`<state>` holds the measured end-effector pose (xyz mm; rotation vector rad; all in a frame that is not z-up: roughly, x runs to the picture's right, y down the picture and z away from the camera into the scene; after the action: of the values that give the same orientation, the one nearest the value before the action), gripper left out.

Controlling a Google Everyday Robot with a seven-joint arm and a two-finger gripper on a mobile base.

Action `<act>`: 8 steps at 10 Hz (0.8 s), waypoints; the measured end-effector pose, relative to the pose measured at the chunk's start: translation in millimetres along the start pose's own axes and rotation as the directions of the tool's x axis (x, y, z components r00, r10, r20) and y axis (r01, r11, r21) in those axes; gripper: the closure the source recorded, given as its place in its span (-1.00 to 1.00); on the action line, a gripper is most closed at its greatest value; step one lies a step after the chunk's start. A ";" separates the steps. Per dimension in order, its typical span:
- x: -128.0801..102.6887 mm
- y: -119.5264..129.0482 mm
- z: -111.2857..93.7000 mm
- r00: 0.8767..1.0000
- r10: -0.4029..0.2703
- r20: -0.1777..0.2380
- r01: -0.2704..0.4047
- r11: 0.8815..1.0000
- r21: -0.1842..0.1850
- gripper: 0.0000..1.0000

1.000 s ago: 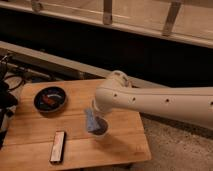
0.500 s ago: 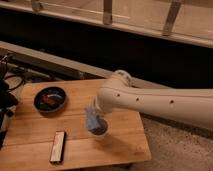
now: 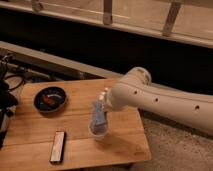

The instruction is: Place the white sponge in the ceramic cup

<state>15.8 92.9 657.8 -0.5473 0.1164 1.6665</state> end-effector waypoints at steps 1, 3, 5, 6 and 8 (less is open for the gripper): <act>4.9 -7.6 5.7 1.000 0.005 -0.003 -0.005 1.000 0.000 0.86; 6.5 -4.9 11.8 1.000 -0.016 -0.003 0.016 1.000 -0.003 1.00; 2.9 9.9 20.1 1.000 -0.016 -0.010 0.016 1.000 -0.006 1.00; 3.2 7.8 22.8 1.000 -0.017 -0.009 0.017 1.000 -0.002 1.00; 7.2 0.7 26.7 1.000 -0.016 -0.010 0.015 1.000 -0.002 1.00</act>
<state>7.0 109.5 678.2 -0.5566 0.1171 1.6493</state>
